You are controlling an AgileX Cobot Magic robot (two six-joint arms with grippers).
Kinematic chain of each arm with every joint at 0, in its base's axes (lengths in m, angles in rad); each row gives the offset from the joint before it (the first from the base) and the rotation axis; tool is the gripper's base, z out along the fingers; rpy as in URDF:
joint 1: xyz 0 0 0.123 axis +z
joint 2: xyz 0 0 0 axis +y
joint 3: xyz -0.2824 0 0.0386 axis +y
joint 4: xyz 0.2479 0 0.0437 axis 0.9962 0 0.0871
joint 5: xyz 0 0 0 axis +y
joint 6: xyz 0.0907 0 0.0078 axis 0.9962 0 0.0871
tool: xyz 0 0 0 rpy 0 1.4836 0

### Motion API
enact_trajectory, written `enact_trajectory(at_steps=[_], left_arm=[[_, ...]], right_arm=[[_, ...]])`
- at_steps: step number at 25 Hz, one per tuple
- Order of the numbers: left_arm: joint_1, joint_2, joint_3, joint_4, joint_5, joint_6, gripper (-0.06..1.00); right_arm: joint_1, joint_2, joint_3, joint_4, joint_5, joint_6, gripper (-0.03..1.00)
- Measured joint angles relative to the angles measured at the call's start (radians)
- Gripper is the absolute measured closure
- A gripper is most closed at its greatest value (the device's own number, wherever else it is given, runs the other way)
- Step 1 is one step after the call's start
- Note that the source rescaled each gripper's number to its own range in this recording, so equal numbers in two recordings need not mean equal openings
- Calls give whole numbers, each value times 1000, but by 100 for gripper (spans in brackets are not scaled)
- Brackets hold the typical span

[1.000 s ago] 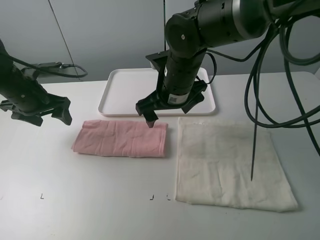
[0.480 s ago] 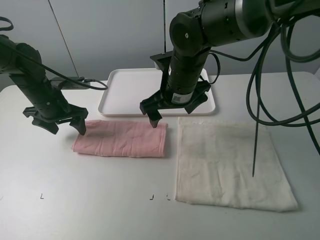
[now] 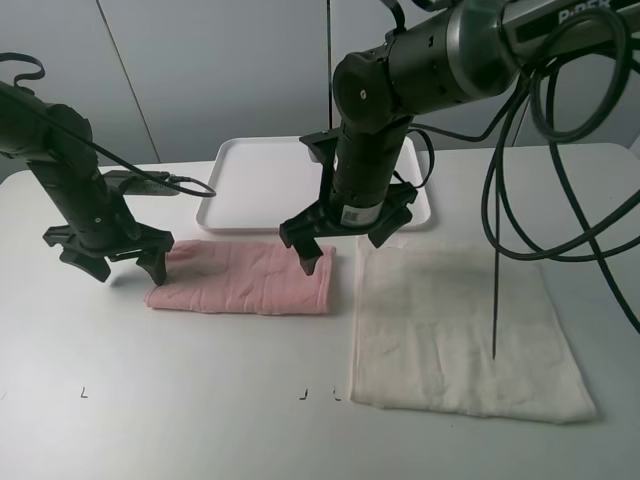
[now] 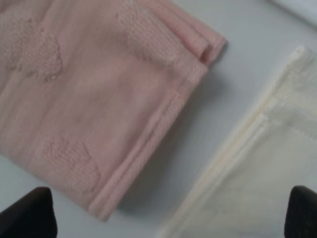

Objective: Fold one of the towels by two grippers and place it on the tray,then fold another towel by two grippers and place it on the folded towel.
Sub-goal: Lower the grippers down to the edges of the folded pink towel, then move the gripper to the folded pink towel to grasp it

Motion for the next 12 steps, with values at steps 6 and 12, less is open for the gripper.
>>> enact_trajectory(at_steps=[6,12], left_arm=[[0,0,0,0,-2,-4,-5],[0,0,0,3,-2,-4,-5]], right_arm=[[0,71,-33,59,6,-5,-3],[0,144,-121,142,28,-26,0]])
